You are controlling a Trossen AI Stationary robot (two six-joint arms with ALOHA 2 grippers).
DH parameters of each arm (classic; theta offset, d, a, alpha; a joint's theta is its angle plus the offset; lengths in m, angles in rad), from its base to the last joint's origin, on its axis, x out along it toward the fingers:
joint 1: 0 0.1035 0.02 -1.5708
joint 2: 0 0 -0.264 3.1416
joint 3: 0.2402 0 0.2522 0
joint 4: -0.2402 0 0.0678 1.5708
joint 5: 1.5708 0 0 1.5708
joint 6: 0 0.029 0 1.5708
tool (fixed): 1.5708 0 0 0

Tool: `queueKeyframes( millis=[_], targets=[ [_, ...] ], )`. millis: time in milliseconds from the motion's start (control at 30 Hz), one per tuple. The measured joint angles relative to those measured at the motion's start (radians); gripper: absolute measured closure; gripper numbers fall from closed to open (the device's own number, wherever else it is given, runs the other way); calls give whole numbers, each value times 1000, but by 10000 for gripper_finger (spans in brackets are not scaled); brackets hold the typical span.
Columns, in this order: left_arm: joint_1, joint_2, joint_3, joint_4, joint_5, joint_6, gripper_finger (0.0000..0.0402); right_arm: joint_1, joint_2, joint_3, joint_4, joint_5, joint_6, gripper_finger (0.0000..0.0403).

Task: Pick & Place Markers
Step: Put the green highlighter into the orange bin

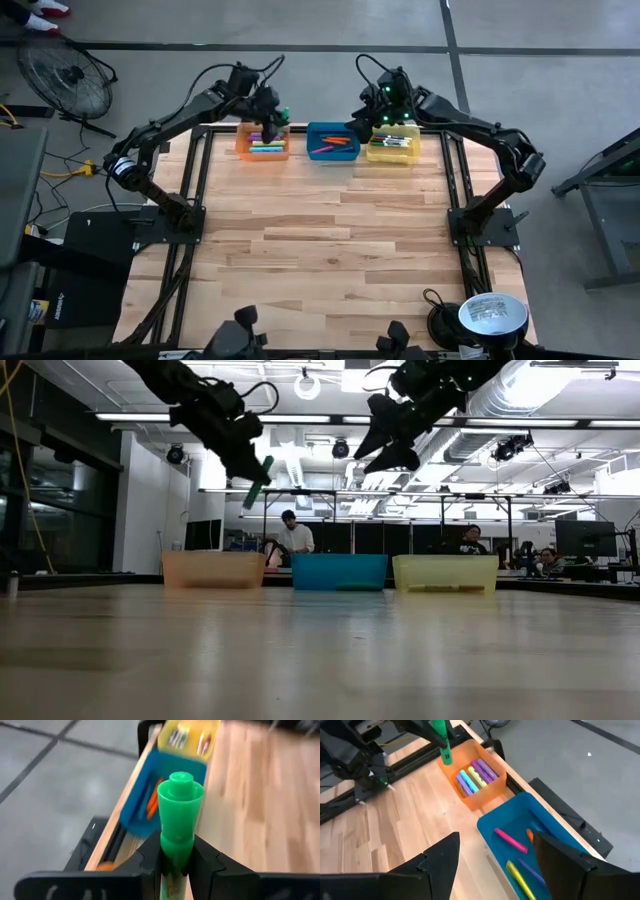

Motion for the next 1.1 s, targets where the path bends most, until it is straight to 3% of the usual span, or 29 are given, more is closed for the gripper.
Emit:
queueKeyframes(
  millis=[167,500,867,1100],
  targets=[
    [1,14,0,-122,-89,88,345,3,0,0,-6,45,0,163],
    [90,139,0,-253,-108,116,345,3,0,0,-12,43,21,162],
    [44,171,0,-283,-418,369,345,20,0,0,-28,90,23,162],
    [29,171,0,-289,-435,387,345,37,0,0,-28,119,23,162]
  ],
)
